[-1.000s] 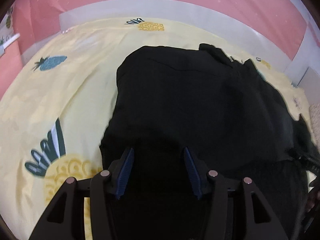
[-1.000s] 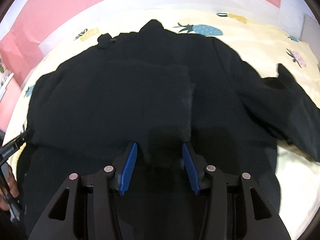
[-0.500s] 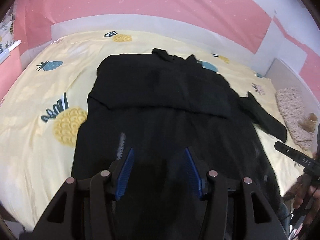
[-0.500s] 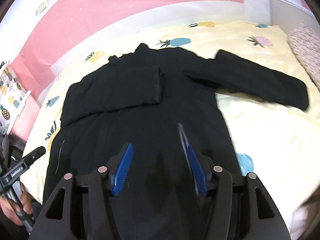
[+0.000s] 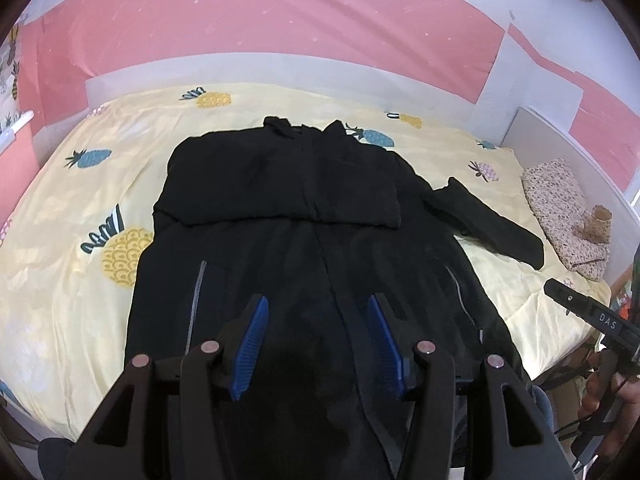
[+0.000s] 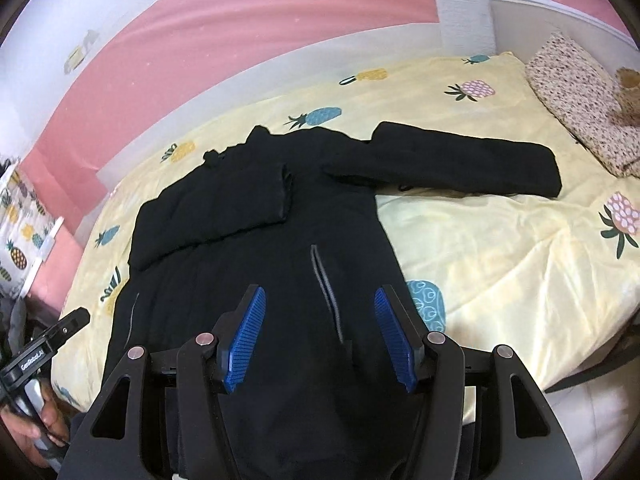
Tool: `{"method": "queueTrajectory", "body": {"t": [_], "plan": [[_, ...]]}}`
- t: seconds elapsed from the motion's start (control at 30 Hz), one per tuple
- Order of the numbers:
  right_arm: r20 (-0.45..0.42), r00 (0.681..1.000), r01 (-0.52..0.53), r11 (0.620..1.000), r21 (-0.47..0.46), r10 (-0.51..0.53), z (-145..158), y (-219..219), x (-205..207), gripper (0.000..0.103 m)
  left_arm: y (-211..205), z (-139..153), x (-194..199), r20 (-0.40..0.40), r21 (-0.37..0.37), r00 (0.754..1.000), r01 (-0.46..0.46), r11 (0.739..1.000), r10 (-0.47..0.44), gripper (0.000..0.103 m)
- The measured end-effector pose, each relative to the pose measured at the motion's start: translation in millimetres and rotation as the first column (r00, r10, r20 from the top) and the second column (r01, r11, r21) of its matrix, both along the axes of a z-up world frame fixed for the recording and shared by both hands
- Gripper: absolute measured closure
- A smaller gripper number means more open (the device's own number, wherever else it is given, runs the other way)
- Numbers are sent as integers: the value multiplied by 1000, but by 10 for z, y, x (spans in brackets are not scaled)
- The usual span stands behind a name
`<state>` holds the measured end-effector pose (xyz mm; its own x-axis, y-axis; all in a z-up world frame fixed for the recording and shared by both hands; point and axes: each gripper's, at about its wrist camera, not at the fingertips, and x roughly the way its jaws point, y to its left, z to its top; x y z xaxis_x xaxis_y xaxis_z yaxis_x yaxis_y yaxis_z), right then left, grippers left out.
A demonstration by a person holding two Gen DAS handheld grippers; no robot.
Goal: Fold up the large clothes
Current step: 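Grasp the other coat sleeve with the right tool and lift it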
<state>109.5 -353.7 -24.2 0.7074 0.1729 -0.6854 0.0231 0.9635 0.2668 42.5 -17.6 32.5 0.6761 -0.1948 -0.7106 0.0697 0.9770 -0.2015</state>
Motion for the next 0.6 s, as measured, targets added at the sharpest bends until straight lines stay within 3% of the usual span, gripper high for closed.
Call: {"method": "queueTrajectory", "body": {"t": [0.6], "plan": [[-45,993,114,992,51,-111,-258,-692,319,45,-232,-143,322,-14,62,1000,21,998,-20,49]]}}
